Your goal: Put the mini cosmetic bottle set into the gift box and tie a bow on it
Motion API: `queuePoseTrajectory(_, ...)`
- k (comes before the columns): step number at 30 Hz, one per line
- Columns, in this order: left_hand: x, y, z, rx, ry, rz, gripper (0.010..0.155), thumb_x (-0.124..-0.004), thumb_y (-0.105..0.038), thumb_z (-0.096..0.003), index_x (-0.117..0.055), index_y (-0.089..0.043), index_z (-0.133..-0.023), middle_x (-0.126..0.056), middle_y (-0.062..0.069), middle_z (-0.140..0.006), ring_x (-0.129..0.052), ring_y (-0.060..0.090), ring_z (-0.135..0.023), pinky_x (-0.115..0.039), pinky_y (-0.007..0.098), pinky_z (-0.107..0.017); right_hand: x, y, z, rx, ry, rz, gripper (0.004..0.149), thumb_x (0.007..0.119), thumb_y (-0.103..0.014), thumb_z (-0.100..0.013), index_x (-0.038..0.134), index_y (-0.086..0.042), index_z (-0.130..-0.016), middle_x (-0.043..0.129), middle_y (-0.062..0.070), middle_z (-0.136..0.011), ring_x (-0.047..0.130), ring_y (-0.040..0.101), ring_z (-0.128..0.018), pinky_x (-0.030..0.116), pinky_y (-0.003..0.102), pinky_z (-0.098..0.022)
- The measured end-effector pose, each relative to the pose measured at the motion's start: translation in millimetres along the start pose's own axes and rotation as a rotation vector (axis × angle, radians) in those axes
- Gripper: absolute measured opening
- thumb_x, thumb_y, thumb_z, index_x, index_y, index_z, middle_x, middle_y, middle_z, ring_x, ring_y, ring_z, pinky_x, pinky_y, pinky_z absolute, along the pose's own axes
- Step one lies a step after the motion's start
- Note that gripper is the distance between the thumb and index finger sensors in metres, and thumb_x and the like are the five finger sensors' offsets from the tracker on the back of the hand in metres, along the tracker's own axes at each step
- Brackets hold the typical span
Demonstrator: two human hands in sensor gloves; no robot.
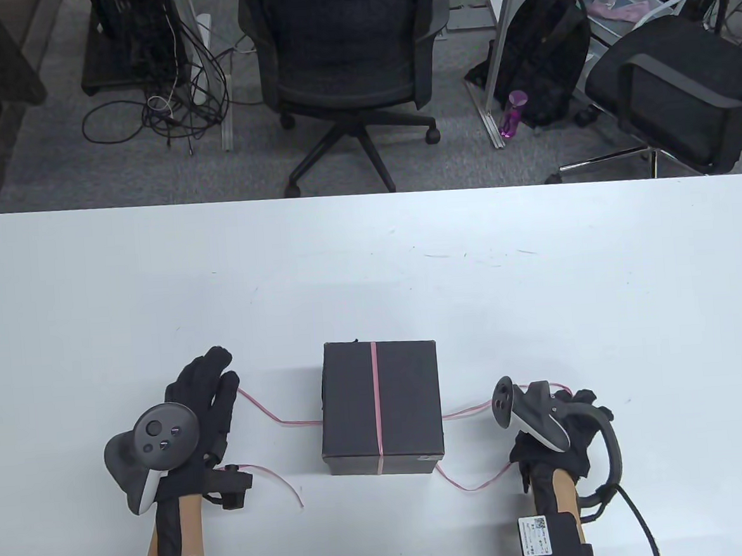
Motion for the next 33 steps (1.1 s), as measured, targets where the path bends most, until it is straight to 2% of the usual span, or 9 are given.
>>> queuePoseTrajectory(4,-1.2,-0.8,0.4,-0.009,0.003,-0.001,0.057,-0.063,-0.052,-0.0593,-0.068,-0.028,-0.111,-0.076,0.012,-0.108,-0.089,0.040,-0.087,-0.077,0.059,-0.063,-0.4,1.7,0.2,-0.045,0.015,-0.004,0.040,0.088,-0.033,-0.047,0.085,-0.002,-0.072,0.059,0.032,-0.107,0.040,0.063,-0.093,0.044,0.080,-0.060)
queuePoseTrajectory(7,-3.1,-0.5,-0.1,-0.011,0.012,-0.001,0.057,-0.062,-0.052,-0.0593,-0.068,-0.028,-0.111,-0.076,0.013,-0.108,-0.088,0.040,-0.088,-0.076,0.059,-0.063,-10.4,10.0,4.0,-0.091,0.094,-0.198,0.037,0.087,-0.031,-0.047,0.087,-0.001,-0.069,0.062,0.032,-0.105,0.043,0.063,-0.092,0.046,0.079,-0.060)
queuePoseTrajectory(9,-3.0,0.7,-0.4,-0.007,0.015,0.002,0.057,-0.062,-0.052,-0.0593,-0.068,-0.028,-0.111,-0.076,0.012,-0.108,-0.088,0.040,-0.088,-0.076,0.060,-0.063,-24.5,20.9,10.6,-0.151,0.195,-0.411,0.036,0.086,-0.030,-0.047,0.087,0.000,-0.068,0.065,0.032,-0.103,0.049,0.063,-0.092,0.049,0.078,-0.060)
queuePoseTrajectory(13,-1.6,2.6,-0.6,-0.005,0.013,0.025,0.058,-0.062,-0.052,-0.0595,-0.068,-0.026,-0.111,-0.076,0.012,-0.108,-0.088,0.040,-0.088,-0.076,0.060,-0.064,-33.6,47.3,16.7,-0.278,0.317,-1.111,0.032,0.078,-0.022,-0.050,0.083,0.003,-0.068,0.075,0.033,-0.095,0.071,0.061,-0.083,0.062,0.072,-0.058)
queuePoseTrajectory(15,-2.3,2.1,-0.3,-0.008,0.019,0.021,0.058,-0.062,-0.052,-0.0594,-0.068,-0.025,-0.111,-0.076,0.012,-0.108,-0.088,0.040,-0.089,-0.076,0.061,-0.064,-25.5,56.7,15.6,-0.277,0.308,-1.474,0.031,0.073,-0.018,-0.053,0.080,0.006,-0.073,0.082,0.035,-0.088,0.085,0.058,-0.071,0.072,0.068,-0.051)
queuePoseTrajectory(18,-4.7,1.5,-0.6,-0.015,0.043,0.007,0.057,-0.062,-0.052,-0.0594,-0.070,-0.025,-0.109,-0.077,0.011,-0.108,-0.089,0.039,-0.088,-0.076,0.061,-0.064,-16.6,53.1,11.6,-0.377,0.176,-1.785,0.033,0.065,-0.017,-0.060,0.069,0.006,-0.084,0.087,0.037,-0.078,0.100,0.040,-0.053,0.086,0.055,-0.041)
queuePoseTrajectory(24,-12.2,7.3,-5.2,-0.027,0.192,-0.087,0.048,-0.067,-0.040,-0.0603,-0.073,-0.027,-0.106,-0.079,0.008,-0.107,-0.091,0.036,-0.090,-0.077,0.060,-0.065,-24.1,46.8,12.0,-0.485,0.131,-1.902,0.041,0.062,-0.015,-0.061,0.051,0.009,-0.092,0.087,0.021,-0.069,0.091,0.008,-0.028,0.087,0.032,-0.026)
queuePoseTrajectory(28,-12.3,35.8,-6.0,0.227,0.256,-0.498,0.044,-0.075,-0.025,-0.0574,-0.077,-0.034,-0.100,-0.082,0.003,-0.102,-0.094,0.030,-0.081,-0.081,0.050,-0.060,-33.5,45.4,17.0,-0.521,0.167,-1.846,0.043,0.060,-0.013,-0.060,0.047,0.009,-0.094,0.085,0.019,-0.068,0.086,0.005,-0.020,0.085,0.027,-0.018)
queuePoseTrajectory(33,-40.9,69.5,2.8,0.416,0.540,-0.738,0.065,-0.088,-0.023,-0.0498,-0.064,-0.040,-0.108,-0.063,0.013,-0.115,-0.081,0.037,-0.092,-0.074,0.056,-0.066,-31.2,41.4,15.3,-0.488,0.174,-1.801,0.043,0.060,-0.014,-0.060,0.047,0.008,-0.095,0.085,0.018,-0.066,0.086,0.004,-0.019,0.085,0.025,-0.017)
Point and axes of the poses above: the tracker on the back of each hand, its own y axis roughly to the little-finger side, its own z axis roughly from the fingertips to the wrist, x = y × z, the point moved 5 cm from there along -z, roughly from the wrist to the fingertips
